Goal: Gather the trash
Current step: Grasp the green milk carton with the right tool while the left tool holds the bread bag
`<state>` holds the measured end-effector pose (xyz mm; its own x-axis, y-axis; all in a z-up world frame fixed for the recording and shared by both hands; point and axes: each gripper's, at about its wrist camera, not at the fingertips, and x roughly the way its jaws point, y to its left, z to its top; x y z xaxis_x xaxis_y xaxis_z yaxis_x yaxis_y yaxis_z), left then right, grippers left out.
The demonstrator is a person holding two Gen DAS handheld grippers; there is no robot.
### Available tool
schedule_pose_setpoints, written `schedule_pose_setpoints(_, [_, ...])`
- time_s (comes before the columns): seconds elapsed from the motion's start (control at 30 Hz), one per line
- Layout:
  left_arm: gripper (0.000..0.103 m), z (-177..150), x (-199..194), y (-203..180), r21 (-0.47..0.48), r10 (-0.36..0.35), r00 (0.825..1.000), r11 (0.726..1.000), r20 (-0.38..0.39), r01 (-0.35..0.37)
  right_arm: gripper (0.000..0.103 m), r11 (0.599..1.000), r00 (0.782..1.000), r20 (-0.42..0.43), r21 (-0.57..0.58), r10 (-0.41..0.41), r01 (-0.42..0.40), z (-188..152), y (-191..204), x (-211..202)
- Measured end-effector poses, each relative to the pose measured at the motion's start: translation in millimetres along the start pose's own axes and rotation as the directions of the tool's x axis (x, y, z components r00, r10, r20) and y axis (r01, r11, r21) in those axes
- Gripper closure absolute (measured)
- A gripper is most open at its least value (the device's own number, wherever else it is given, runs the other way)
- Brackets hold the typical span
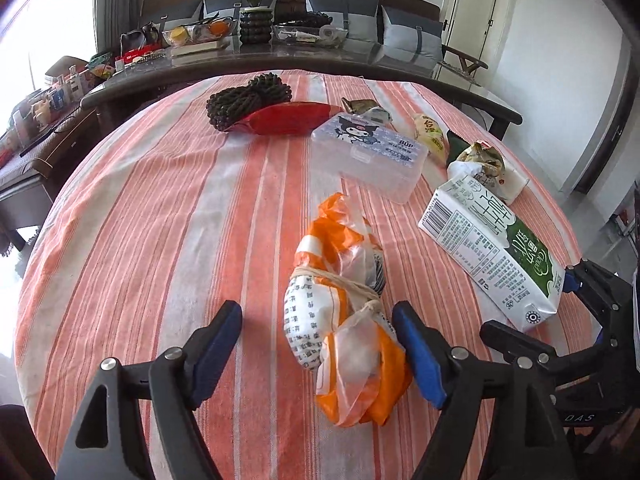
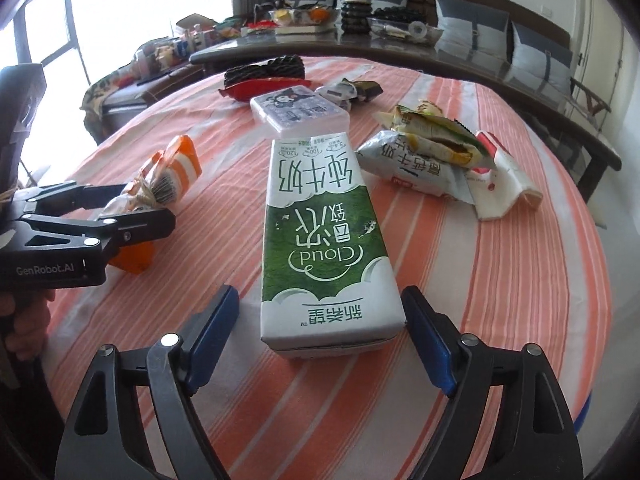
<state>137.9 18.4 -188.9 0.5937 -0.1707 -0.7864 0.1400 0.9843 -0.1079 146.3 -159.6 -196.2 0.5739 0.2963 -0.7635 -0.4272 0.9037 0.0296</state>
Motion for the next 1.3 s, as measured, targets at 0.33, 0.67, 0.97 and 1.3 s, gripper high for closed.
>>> schedule_pose_setpoints(0.33, [0.012,-2,7,-12,0.073,0.050,0.999,0.996,-0.004,-0.050,0.008,1.000,1.000,-0.019,-0.009,0.014,-0.014,-1,1,2])
schedule_pose_setpoints(0.67, [0.014,11,-18,-20,0.152,-0.074,0.997,0.985,-0.028,0.077,0.015,0.996,0.992,-0.103,-0.038,0.078,-0.082,37,-8,-18])
schedule_pose_setpoints(0.97, [0.059,16,0,-28,0.257,-0.027,0.994,0.965,-0.107,0.054,0.037,0.990,0.942,-0.321,-0.064,0.097,-0.124,71,-4,29])
schedule_pose_setpoints(1.3, [0.059,33,-38,-52,0.192,-0.173,0.984,0.965,-0.040,0.178,0.053,0.993,0.981,-0.159,-0.010,0.114,-0.117,67,-25,-39])
